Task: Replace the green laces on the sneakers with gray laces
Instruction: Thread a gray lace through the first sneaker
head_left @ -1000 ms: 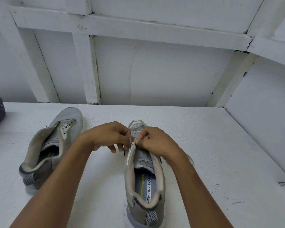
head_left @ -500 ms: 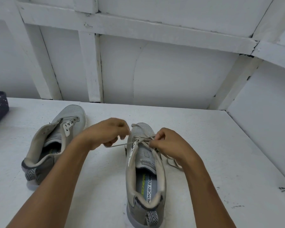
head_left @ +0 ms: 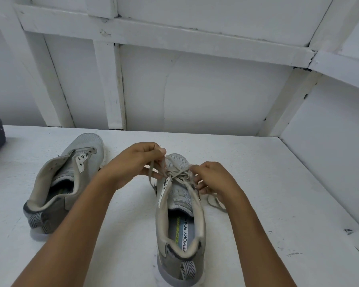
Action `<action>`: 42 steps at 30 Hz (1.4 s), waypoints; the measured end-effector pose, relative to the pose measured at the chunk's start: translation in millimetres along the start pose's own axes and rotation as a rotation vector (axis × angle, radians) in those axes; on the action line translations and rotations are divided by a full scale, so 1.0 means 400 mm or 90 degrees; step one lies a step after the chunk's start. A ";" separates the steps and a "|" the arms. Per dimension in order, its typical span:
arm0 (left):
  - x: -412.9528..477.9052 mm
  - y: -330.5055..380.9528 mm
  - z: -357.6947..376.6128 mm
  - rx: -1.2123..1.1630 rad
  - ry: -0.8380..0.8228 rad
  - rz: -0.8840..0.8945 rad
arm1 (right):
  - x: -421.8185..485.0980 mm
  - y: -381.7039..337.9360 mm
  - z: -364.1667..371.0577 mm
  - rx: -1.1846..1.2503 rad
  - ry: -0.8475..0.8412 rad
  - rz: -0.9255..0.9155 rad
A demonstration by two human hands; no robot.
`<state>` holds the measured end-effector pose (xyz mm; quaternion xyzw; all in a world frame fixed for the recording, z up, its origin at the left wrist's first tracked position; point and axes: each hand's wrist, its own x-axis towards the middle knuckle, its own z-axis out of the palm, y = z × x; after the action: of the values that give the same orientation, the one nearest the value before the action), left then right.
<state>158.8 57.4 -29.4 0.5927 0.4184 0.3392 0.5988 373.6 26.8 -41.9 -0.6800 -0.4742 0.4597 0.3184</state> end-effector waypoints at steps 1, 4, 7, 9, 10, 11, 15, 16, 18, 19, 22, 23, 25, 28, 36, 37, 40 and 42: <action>0.005 -0.003 -0.003 0.038 0.008 -0.011 | 0.014 0.001 0.007 -0.009 0.022 -0.005; 0.013 -0.013 -0.014 0.149 -0.019 -0.078 | 0.055 -0.007 0.027 -0.082 0.075 -0.033; 0.015 -0.029 -0.025 0.208 -0.055 -0.130 | 0.090 -0.020 0.036 -0.131 0.093 -0.036; 0.016 -0.036 -0.031 0.210 -0.054 -0.142 | 0.100 -0.027 0.033 -0.160 0.098 -0.033; 0.017 -0.036 -0.036 0.209 -0.051 -0.143 | 0.103 -0.030 0.031 -0.191 0.099 -0.033; 0.018 -0.035 -0.040 0.209 -0.048 -0.142 | 0.104 -0.031 0.028 -0.232 0.101 -0.032; 0.022 -0.032 -0.050 0.213 -0.048 -0.146 | 0.106 -0.039 0.020 -0.333 0.083 -0.021; 0.023 -0.032 -0.049 0.215 -0.052 -0.148 | 0.107 -0.041 0.018 -0.335 0.079 -0.020; 0.026 -0.034 -0.044 0.219 -0.060 -0.149 | 0.111 -0.044 0.019 -0.317 0.087 -0.033; 0.027 -0.036 -0.042 0.221 -0.062 -0.148 | 0.113 -0.044 0.022 -0.302 0.096 -0.051; 0.028 -0.035 -0.040 0.222 -0.071 -0.145 | 0.112 -0.046 0.041 -0.242 0.104 -0.144; 0.028 -0.035 -0.042 0.225 -0.076 -0.148 | 0.110 -0.050 0.050 -0.213 0.096 -0.170; 0.025 -0.037 -0.042 0.229 -0.078 -0.143 | 0.101 -0.060 0.062 -0.104 0.074 -0.207; 0.021 -0.031 -0.044 0.151 -0.026 -0.068 | 0.091 -0.071 0.061 0.108 0.074 -0.226; 0.019 0.007 -0.017 -0.197 0.047 -0.001 | 0.049 -0.015 0.011 0.021 0.025 -0.148; 0.023 0.007 -0.017 -0.135 0.073 -0.006 | 0.034 -0.008 0.001 -0.019 -0.005 -0.149; 0.019 0.012 -0.040 0.213 0.019 -0.025 | -0.009 0.001 -0.024 -0.096 -0.102 -0.148; 0.001 0.015 -0.050 0.417 -0.124 -0.079 | -0.028 -0.001 -0.038 -0.099 -0.148 -0.142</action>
<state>141.6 66.6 -22.3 0.7566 0.4811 0.0919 0.4332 386.2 16.5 -32.1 -0.5882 -0.6142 0.4590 0.2571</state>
